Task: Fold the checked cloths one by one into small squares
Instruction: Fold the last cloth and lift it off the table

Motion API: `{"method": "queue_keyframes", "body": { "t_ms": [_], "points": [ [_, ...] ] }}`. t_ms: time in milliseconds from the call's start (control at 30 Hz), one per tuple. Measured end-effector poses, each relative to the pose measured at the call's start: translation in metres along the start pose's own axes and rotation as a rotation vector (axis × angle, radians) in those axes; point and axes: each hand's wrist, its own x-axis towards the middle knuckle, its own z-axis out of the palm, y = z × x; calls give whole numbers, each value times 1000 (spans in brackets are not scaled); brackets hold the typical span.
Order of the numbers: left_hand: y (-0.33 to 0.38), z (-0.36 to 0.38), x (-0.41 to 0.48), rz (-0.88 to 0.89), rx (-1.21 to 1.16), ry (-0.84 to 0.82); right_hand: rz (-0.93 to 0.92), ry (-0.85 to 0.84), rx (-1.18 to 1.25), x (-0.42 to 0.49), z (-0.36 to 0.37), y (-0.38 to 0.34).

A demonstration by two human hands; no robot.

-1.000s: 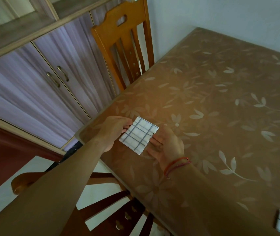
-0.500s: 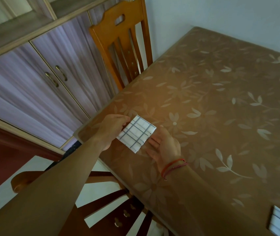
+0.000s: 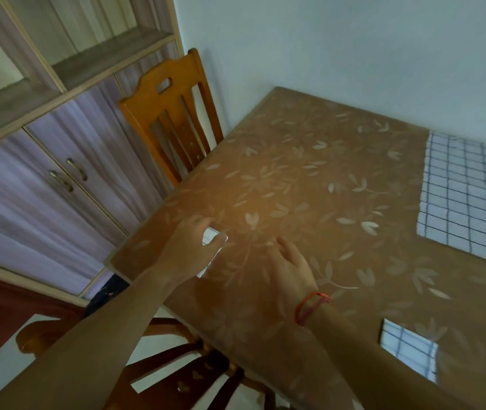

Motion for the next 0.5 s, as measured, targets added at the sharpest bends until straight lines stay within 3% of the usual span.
{"method": "queue_keyframes", "body": {
  "t_ms": [233,500],
  "points": [
    [71,19,-24,276,182,-1,-231,101,-479,-34,-94,-7],
    [161,62,-52,424,296,-116,-274,277,-693,-87,-209,0]
  ]
}}
